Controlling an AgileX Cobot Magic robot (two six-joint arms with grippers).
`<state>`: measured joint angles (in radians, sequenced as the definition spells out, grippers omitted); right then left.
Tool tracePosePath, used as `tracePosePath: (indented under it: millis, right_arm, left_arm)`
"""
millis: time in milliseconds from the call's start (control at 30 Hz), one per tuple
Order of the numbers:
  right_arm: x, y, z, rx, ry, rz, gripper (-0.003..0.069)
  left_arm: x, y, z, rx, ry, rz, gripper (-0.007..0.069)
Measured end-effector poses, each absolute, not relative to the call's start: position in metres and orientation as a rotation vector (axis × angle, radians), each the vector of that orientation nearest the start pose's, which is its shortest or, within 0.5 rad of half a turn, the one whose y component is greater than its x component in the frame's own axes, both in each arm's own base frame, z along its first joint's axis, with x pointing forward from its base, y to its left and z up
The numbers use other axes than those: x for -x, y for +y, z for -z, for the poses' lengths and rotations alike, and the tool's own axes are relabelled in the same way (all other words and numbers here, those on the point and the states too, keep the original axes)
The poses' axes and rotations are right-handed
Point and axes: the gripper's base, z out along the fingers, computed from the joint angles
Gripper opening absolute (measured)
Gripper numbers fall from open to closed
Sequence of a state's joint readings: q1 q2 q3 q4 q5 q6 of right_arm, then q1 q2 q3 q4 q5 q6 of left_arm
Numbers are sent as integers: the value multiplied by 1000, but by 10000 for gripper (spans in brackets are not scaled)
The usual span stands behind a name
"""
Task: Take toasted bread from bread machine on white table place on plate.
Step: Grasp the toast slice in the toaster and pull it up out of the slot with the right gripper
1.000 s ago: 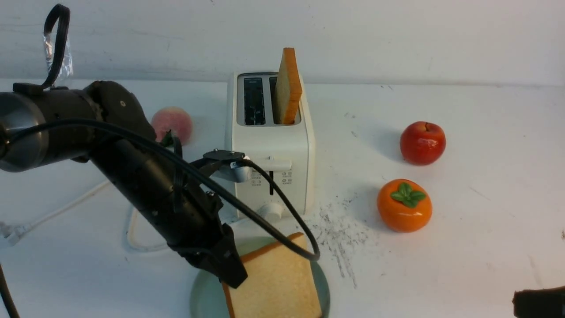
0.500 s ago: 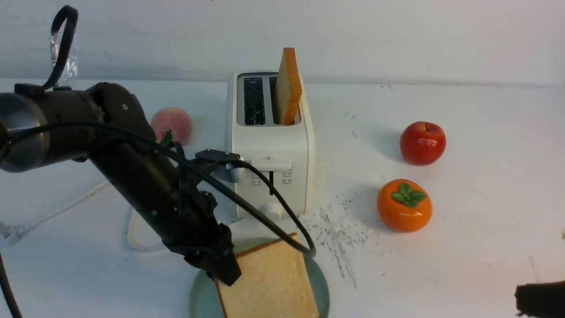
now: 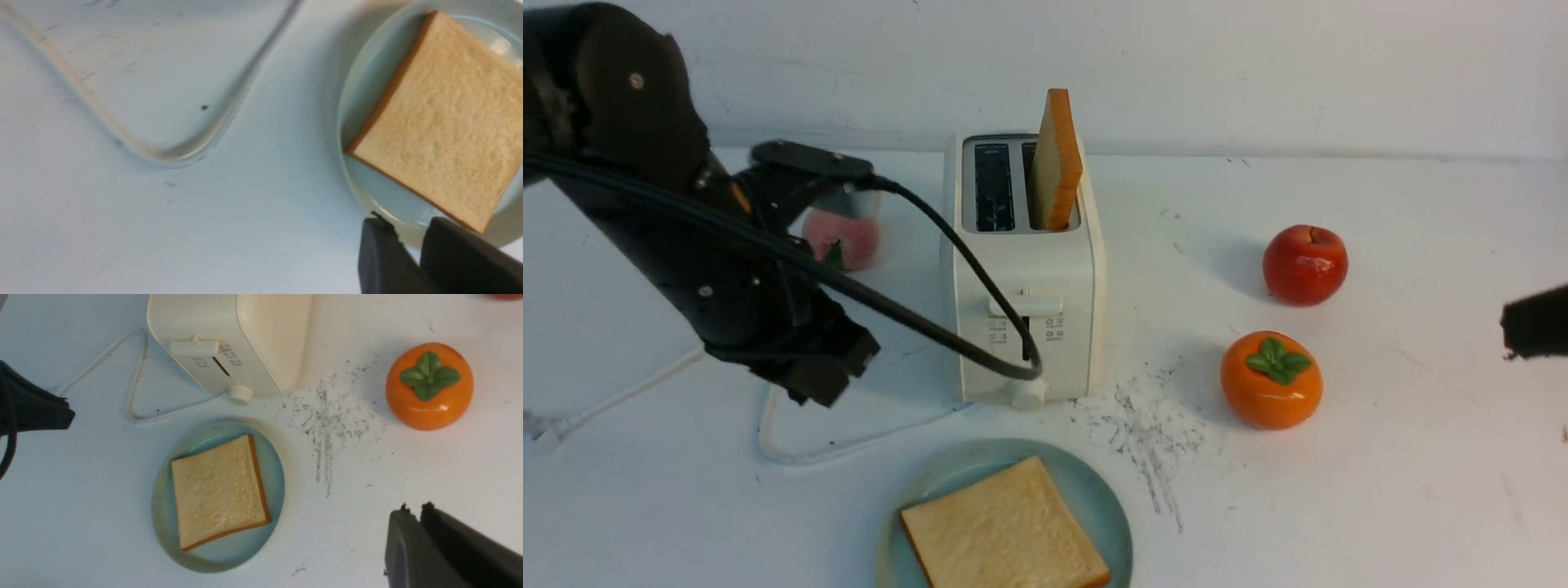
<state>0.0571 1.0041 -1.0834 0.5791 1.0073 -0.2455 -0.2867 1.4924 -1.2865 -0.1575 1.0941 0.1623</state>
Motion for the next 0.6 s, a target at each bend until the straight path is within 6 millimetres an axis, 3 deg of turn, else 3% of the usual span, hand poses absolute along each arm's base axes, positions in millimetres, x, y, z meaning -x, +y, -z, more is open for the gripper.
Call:
tracePosePath:
  millis: [67,200,300,367,467,600]
  right_arm:
    - [-198,66,-394,272,2304,-653,49]
    - [-226,99,-395,369,2317,-657,62]
    - [-252,129,-391,392,2312,-602,113]
    - [-262,141,-387,402,2309,-574,139]
    - [-292,170,-385,419,2240,-497,265]
    - [-328,196,-379,408,2147,-473,417]
  left_arm:
    - [-271,-91,-335,-447,2690,239,-8]
    - [-241,-82,-366,-365,2585,268,-14]
    - [-208,-72,-382,-335,2474,287,-14]
    - [-194,-68,-388,-318,2419,297,-14]
    - [-152,-55,-389,-229,2292,344,-14]
    - [-113,-43,-371,-150,2219,388,-14]
